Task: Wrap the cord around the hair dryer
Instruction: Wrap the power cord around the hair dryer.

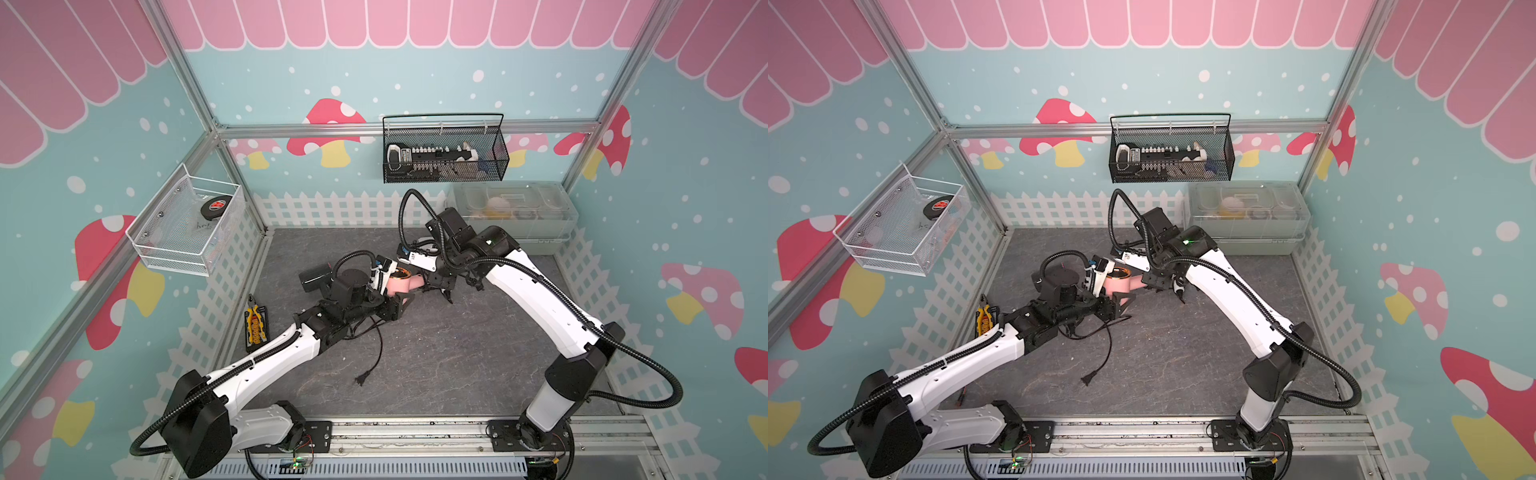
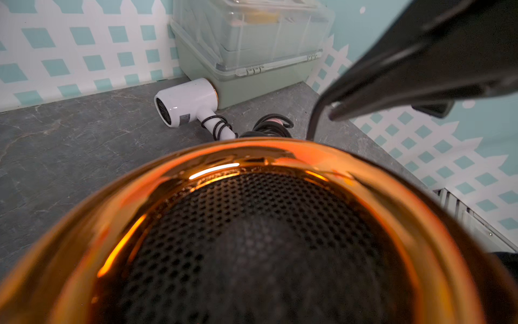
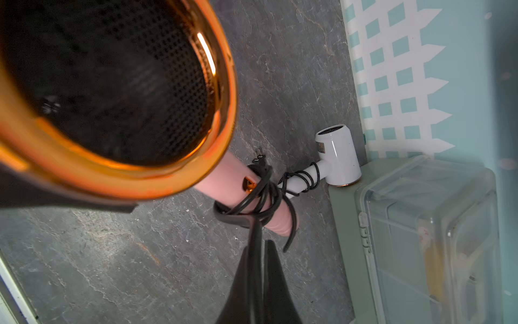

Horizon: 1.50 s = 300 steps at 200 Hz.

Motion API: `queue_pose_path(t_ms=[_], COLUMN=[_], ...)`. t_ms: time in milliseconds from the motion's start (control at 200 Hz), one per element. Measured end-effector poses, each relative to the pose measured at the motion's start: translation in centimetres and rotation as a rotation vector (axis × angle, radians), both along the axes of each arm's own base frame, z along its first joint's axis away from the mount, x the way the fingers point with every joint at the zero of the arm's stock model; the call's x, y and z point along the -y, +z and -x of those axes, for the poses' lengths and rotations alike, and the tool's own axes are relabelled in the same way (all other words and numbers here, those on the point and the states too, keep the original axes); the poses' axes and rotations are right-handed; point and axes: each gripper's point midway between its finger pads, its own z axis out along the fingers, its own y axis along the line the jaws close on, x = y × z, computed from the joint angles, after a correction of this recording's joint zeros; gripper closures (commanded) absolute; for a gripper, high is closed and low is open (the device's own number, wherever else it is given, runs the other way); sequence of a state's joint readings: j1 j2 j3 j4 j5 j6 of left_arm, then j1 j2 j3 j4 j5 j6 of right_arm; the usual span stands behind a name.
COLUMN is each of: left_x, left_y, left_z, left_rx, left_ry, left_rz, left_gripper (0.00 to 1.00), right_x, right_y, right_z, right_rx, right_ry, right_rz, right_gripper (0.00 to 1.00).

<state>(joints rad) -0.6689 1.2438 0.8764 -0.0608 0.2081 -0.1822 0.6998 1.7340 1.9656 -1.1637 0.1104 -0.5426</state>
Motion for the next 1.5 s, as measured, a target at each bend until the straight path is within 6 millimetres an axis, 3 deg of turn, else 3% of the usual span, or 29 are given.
queue_pose_path(t_ms=[240,395,550,670,805,981,1056,1251,1501], left_x=[0.7,0.9,0.8,0.6,0.7,0.9,1.1,1.6,2.1], left_y=[-0.4,-0.8,-1.6,-2.1,-2.3,-2.9,-2.9,-3.2,-3.3], left_z=[1.3,1.7,2.2,2.5,2.8,3.5,4.0,5.0,6.3], left_rx=[-0.006,-0.021,-0.052,-0.076,-0.088,-0.108,-0.109,-0.132,-0.167], left_ry=[-0.039,-0.049,-0.055,-0.054,-0.070,-0.103,-0.127,-0.180,-0.240], left_rz=[-0.034,-0.046,-0.067,-0.078,-0.078,-0.086,-0.088,-0.086,-0.074], left_gripper=[1.00,1.00,1.00,1.00,1.00,1.00,1.00,1.00,1.00], right_x=[-0.5,-1.0,-1.9,-2.2,-1.9,-0.7,0.0,1.7,2.2], right_y=[-1.3,-3.4,-6.5,-7.7,-8.9,-11.0,-11.4,-10.6,-10.2], right_z=[-3.2,-5.1,-5.4,-5.3,-5.1,-5.3,-5.4,-4.9,-4.5], right_rx=[0.008,-0.036,-0.110,-0.144,-0.175,-0.235,-0.250,-0.259,-0.256], right_ry=[0.031,0.044,0.062,0.072,0.071,0.051,0.038,0.023,0.027], right_rz=[0.077,0.089,0.106,0.106,0.105,0.086,0.071,0.025,0.006], right_gripper=[1.00,1.00,1.00,0.99,0.98,0.88,0.81,0.75,0.66])
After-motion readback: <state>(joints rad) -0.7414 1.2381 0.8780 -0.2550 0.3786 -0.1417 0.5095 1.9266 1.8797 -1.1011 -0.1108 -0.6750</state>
